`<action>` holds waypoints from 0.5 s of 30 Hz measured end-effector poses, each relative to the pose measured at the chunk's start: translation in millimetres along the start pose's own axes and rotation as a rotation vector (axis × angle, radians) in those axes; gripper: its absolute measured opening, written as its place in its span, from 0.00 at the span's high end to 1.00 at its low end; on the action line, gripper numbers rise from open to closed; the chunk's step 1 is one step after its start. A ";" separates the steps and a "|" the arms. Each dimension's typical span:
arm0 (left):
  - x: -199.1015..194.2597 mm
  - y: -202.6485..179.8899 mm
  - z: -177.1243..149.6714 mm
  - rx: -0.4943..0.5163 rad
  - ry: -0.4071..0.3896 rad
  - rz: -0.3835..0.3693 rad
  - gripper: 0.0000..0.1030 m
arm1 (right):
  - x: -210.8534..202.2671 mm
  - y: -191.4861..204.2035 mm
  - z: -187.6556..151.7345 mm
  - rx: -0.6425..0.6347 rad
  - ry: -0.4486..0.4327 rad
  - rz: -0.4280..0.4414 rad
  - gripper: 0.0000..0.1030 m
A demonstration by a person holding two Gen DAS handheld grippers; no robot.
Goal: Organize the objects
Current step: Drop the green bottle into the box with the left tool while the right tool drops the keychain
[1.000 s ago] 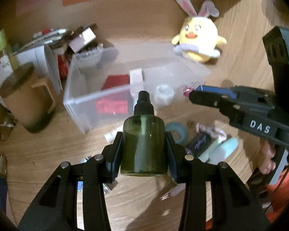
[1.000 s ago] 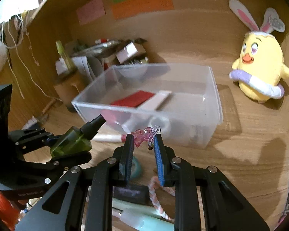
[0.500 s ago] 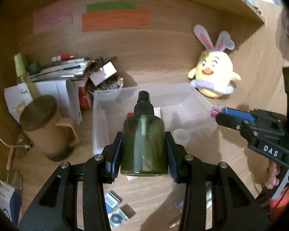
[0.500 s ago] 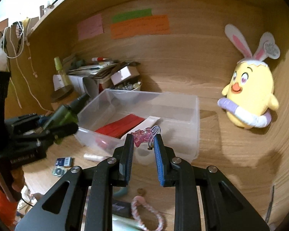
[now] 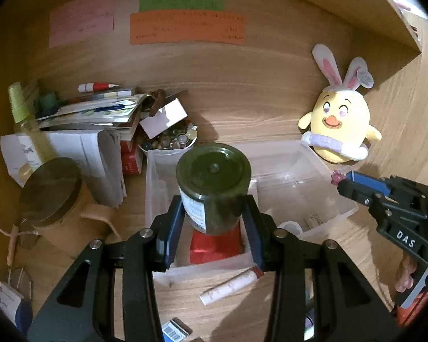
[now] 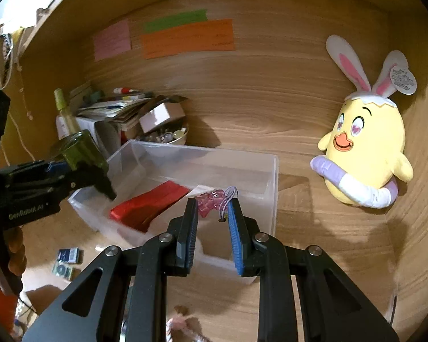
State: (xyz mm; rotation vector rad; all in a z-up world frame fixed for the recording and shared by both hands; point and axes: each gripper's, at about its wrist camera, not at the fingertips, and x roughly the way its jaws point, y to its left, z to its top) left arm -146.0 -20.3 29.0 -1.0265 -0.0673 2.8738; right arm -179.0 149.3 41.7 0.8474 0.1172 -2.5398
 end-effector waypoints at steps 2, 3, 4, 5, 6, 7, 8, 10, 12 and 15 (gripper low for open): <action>6.7 1.1 1.3 -0.004 0.013 -0.008 0.60 | 7.5 -2.2 2.8 0.005 0.010 -0.001 0.81; 10.9 2.0 1.9 -0.008 0.021 -0.010 0.60 | 12.1 -2.9 3.7 0.008 0.018 0.001 0.81; 14.1 2.9 2.3 -0.011 0.027 -0.011 0.60 | 16.6 -3.4 4.7 0.010 0.026 0.003 0.81; 18.0 3.5 2.6 -0.014 0.033 -0.010 0.60 | 21.4 -3.4 5.4 0.010 0.035 0.004 0.81; 22.2 4.2 3.2 -0.017 0.042 -0.010 0.60 | 26.5 -3.0 5.6 0.008 0.045 0.002 0.81; 25.4 4.9 3.7 -0.020 0.048 -0.011 0.60 | 31.2 -2.4 5.7 0.004 0.055 0.001 0.81; 29.8 5.6 4.0 -0.022 0.058 -0.013 0.60 | 37.6 -1.0 5.4 -0.003 0.072 -0.001 0.81; 35.0 5.2 3.6 -0.017 0.072 -0.017 0.60 | 45.7 1.5 4.2 -0.016 0.094 -0.005 0.81; 40.8 2.8 2.3 -0.006 0.088 -0.018 0.60 | 55.4 4.0 2.5 -0.028 0.120 -0.009 0.81; 46.1 -1.1 0.2 0.008 0.100 -0.017 0.60 | 65.0 6.5 -0.6 -0.039 0.149 -0.008 0.81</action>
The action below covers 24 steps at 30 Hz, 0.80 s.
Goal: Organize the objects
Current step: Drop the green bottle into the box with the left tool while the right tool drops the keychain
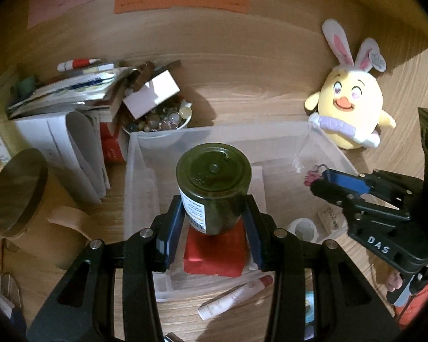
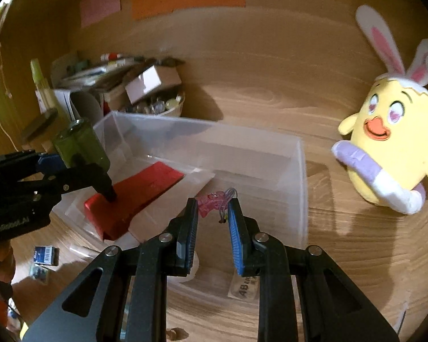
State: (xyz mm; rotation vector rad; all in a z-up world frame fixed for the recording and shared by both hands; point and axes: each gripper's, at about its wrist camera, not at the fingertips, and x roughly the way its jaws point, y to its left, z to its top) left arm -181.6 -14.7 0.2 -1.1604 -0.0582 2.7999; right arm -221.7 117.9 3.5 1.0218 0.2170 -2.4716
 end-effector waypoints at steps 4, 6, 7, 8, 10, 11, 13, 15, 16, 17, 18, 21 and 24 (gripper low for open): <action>1.3 -3.7 -1.1 0.012 0.004 -0.007 0.60 | 8.9 2.2 -1.1 -0.001 0.033 0.004 0.81; 2.9 -6.7 -1.3 0.021 0.011 -0.008 0.60 | 9.7 2.7 -0.7 0.003 0.039 0.009 0.81; 3.6 -7.9 -1.9 0.026 0.017 -0.011 0.60 | 10.3 3.4 0.0 0.002 0.042 0.007 0.81; 3.6 -8.1 -2.5 0.028 0.020 -0.012 0.60 | 10.2 3.7 0.4 0.003 0.042 0.004 0.81; 3.4 -9.5 -4.3 0.034 0.023 -0.012 0.57 | 10.9 3.7 0.8 0.008 0.052 0.010 0.81; 2.6 -9.5 -5.3 0.036 0.024 -0.010 0.55 | 11.4 3.5 0.9 0.013 0.058 0.015 0.81; 1.6 -9.7 -6.8 0.039 0.023 -0.007 0.50 | 11.7 3.4 0.5 0.019 0.066 0.019 0.80; -1.2 -9.7 -8.1 0.043 0.017 -0.002 0.49 | 9.9 3.9 0.2 0.022 0.063 0.018 0.76; -2.4 -9.4 -8.2 0.044 0.016 -0.003 0.49 | 7.9 4.2 0.0 0.023 0.057 0.018 0.73; -4.0 -9.0 -8.7 0.044 0.015 -0.006 0.49 | 4.8 4.8 -0.2 0.021 0.049 0.016 0.72; -6.0 -8.9 -8.8 0.043 0.012 -0.007 0.48 | 2.8 5.3 0.1 0.021 0.042 0.014 0.69; -15.0 -8.0 -9.4 0.043 -0.005 -0.006 0.40 | -7.0 8.1 1.1 0.015 0.018 0.006 0.62; -27.1 -7.8 -10.5 0.048 -0.030 -0.004 0.34 | -19.4 11.5 1.7 0.011 -0.012 0.001 0.52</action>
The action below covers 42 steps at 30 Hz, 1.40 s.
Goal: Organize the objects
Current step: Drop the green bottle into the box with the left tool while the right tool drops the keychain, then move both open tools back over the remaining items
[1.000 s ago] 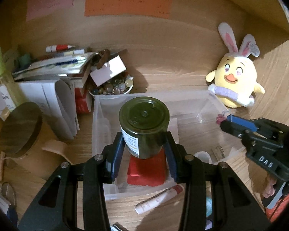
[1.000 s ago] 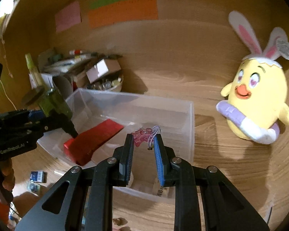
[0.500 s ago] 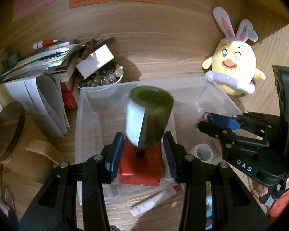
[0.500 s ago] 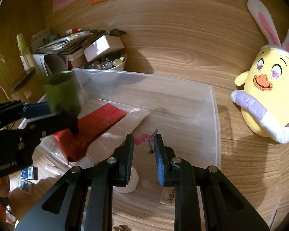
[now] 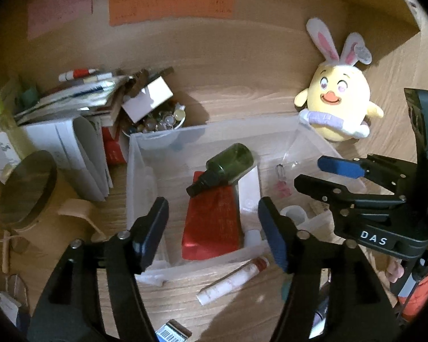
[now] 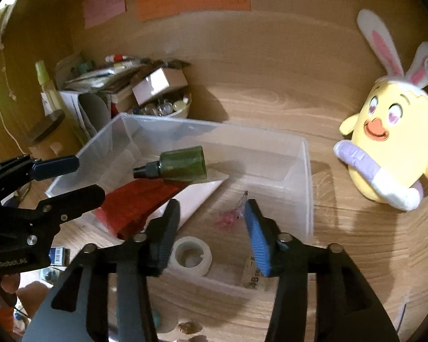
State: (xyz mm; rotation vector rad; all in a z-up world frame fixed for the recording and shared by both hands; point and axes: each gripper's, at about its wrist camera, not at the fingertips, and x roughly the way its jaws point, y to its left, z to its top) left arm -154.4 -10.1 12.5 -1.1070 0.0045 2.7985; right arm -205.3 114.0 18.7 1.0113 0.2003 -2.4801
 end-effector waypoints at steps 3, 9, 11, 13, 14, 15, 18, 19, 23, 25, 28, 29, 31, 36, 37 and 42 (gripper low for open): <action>-12.0 0.4 -3.2 0.011 -0.021 0.015 0.25 | -12.7 4.5 -1.3 -0.008 -0.031 -0.014 0.43; -34.6 5.1 -17.1 0.030 -0.045 0.044 0.14 | -34.2 6.8 -8.5 -0.004 -0.060 -0.014 0.35; -41.4 8.2 -23.3 0.032 -0.045 0.052 0.11 | -40.0 7.2 -10.7 0.001 -0.062 -0.005 0.34; -46.0 11.3 -28.8 0.032 -0.044 0.057 0.10 | -46.3 7.6 -14.0 0.007 -0.068 -0.004 0.32; -49.1 14.0 -33.4 0.031 -0.039 0.061 0.10 | -49.2 7.6 -15.5 0.009 -0.072 -0.003 0.31; -50.8 16.1 -36.8 0.028 -0.034 0.065 0.10 | -51.9 7.4 -17.4 0.015 -0.074 -0.001 0.30; -54.6 22.7 -50.1 0.017 -0.011 0.072 0.10 | -56.5 8.2 -24.4 0.026 -0.070 0.015 0.28; -55.3 24.5 -54.2 0.013 -0.002 0.074 0.10 | -57.1 9.2 -26.8 0.025 -0.066 0.018 0.28; -58.0 28.3 -72.5 -0.013 0.039 0.050 0.10 | -59.0 16.3 -37.1 0.012 -0.050 0.021 0.27; -61.0 27.7 -79.5 -0.015 0.044 0.050 0.10 | -58.6 21.3 -42.3 0.005 -0.040 0.023 0.27; -64.2 23.9 -90.6 -0.005 0.051 0.063 0.10 | -56.9 30.6 -49.9 -0.013 -0.021 0.042 0.27; -64.4 21.6 -96.1 0.005 0.058 0.071 0.10 | -55.5 34.5 -52.7 -0.024 -0.012 0.049 0.27; -63.2 18.7 -104.8 0.016 0.075 0.082 0.10 | -50.5 42.4 -59.0 -0.049 0.008 0.058 0.27; -58.1 19.3 -128.9 -0.006 0.123 0.079 0.10 | -22.2 57.0 -76.7 -0.091 0.098 0.070 0.27; -58.5 19.6 -132.4 -0.013 0.125 0.076 0.10 | -17.6 58.0 -79.5 -0.089 0.115 0.078 0.27; -62.1 22.1 -145.5 -0.039 0.124 0.075 0.10 | -4.7 58.1 -84.1 -0.080 0.159 0.095 0.27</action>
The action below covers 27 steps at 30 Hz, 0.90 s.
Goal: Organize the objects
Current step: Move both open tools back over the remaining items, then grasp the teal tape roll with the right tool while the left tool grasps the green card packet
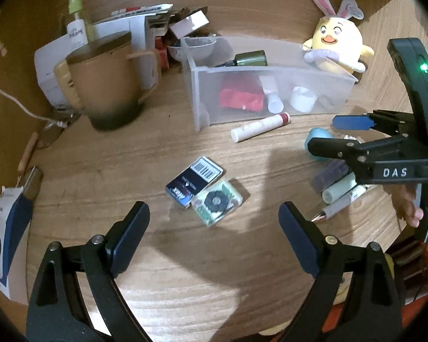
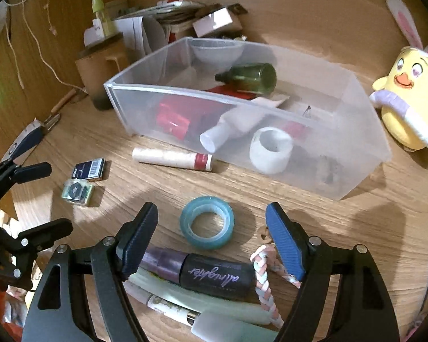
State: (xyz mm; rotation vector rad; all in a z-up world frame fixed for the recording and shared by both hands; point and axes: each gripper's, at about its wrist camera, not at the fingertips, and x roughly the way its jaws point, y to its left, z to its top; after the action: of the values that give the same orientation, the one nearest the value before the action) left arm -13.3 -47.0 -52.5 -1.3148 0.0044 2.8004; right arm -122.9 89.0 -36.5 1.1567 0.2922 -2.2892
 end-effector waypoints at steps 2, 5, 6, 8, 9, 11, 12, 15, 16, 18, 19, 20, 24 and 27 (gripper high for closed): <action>-0.4 4.0 -1.7 -0.029 0.000 -0.004 0.21 | 0.0 -0.2 1.0 -0.003 0.005 0.006 0.31; 0.3 6.9 -2.7 -0.044 0.006 -0.006 0.32 | -0.4 4.8 2.3 -0.041 0.017 0.005 0.40; 0.3 6.8 -3.5 -0.048 0.003 -0.011 0.32 | -0.5 6.8 2.1 -0.055 0.020 -0.001 0.42; 1.3 5.8 -5.1 -0.050 0.006 -0.018 0.32 | 1.0 10.3 1.2 -0.075 0.031 -0.005 0.45; 2.1 4.7 -6.0 -0.048 0.009 -0.025 0.32 | 2.4 11.3 0.2 -0.080 0.041 0.001 0.49; 4.6 2.6 -6.4 -0.044 0.017 -0.034 0.32 | 6.4 12.9 -1.5 -0.089 0.061 0.002 0.52; 5.8 1.8 -5.9 -0.043 0.020 -0.036 0.32 | 7.9 13.4 -2.1 -0.089 0.063 0.003 0.53; 10.7 2.6 -3.7 -0.057 0.023 -0.046 0.32 | 10.3 12.6 -1.2 -0.074 0.064 0.008 0.54; 12.6 3.6 -2.9 -0.064 0.025 -0.049 0.32 | 11.3 12.4 -1.1 -0.068 0.063 0.011 0.56; 15.6 4.7 0.2 -0.074 0.018 -0.049 0.34 | 13.3 13.1 -0.9 -0.064 0.065 0.019 0.64; 16.5 4.8 1.5 -0.076 0.017 -0.048 0.37 | 14.1 13.3 -1.1 -0.064 0.067 0.022 0.65; 17.7 4.8 3.0 -0.077 0.014 -0.052 0.38 | 14.0 13.4 -0.8 -0.063 0.062 0.022 0.65; 20.9 1.5 4.7 -0.054 -0.005 -0.024 0.50 | 12.4 12.0 -0.8 -0.042 0.043 0.036 0.65; 21.2 -0.6 6.0 -0.043 -0.009 -0.016 0.60 | 6.8 10.6 -0.4 -0.023 0.017 0.040 0.65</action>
State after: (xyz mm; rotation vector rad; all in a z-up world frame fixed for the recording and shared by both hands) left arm -31.3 -45.4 -65.0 -1.3049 -0.0660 2.8088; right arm -119.9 77.8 -41.6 1.1616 0.2981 -2.2366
